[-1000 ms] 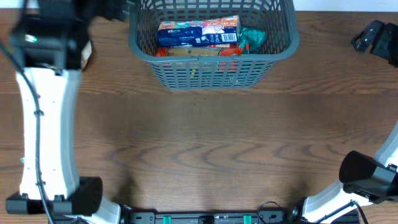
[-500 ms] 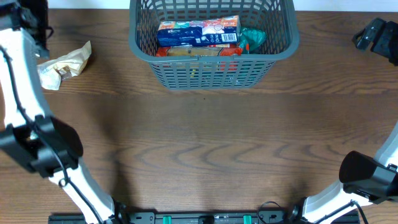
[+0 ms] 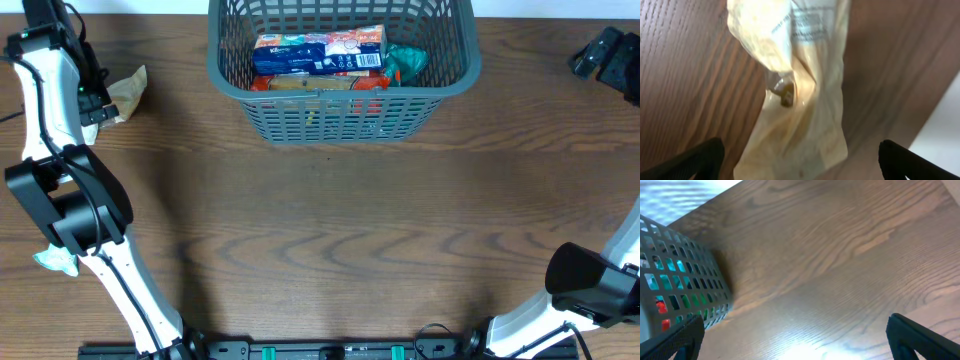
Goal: Pack container
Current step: 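Move the left gripper to the clear plastic bag and grasp it, then lift the clear bag with the left gripper and carry it toward the basket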
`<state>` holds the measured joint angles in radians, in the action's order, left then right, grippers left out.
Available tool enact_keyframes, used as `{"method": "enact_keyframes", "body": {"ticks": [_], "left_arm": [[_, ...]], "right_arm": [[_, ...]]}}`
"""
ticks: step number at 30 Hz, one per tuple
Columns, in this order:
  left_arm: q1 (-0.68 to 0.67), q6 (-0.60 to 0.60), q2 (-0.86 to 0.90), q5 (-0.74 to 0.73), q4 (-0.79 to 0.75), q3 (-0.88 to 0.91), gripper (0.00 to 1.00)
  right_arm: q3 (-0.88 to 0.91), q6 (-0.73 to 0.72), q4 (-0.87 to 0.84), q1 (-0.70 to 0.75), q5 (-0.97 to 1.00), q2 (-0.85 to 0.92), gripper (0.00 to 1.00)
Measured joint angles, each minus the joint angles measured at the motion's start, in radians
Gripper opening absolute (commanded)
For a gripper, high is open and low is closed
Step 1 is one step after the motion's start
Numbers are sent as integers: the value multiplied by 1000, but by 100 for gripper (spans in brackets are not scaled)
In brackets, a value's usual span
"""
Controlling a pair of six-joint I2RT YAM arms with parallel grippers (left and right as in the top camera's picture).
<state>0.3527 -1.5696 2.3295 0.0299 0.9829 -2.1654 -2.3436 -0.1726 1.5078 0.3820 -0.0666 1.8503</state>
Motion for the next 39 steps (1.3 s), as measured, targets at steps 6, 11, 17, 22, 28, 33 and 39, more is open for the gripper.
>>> {"method": "enact_keyframes", "body": {"ticks": [6, 11, 17, 22, 28, 33, 39], "left_arm": [[41, -14, 71, 0, -10, 0, 99], [68, -24, 140, 3, -48, 0, 99], [69, -15, 166, 34, -125, 0, 98], [69, 8, 166, 56, -178, 0, 99], [69, 72, 171, 64, -207, 0, 99], [69, 97, 171, 68, -196, 0, 99], [68, 108, 171, 69, -138, 0, 74]], "right_arm": [[0, -2, 14, 0, 0, 0, 99], [0, -3, 30, 0, 0, 0, 99], [0, -3, 37, -14, 1, 0, 99], [0, -3, 38, -34, 1, 0, 99], [0, -3, 40, -43, 3, 0, 99], [0, -3, 43, -44, 4, 0, 99], [0, -3, 43, -44, 4, 0, 99]]}}
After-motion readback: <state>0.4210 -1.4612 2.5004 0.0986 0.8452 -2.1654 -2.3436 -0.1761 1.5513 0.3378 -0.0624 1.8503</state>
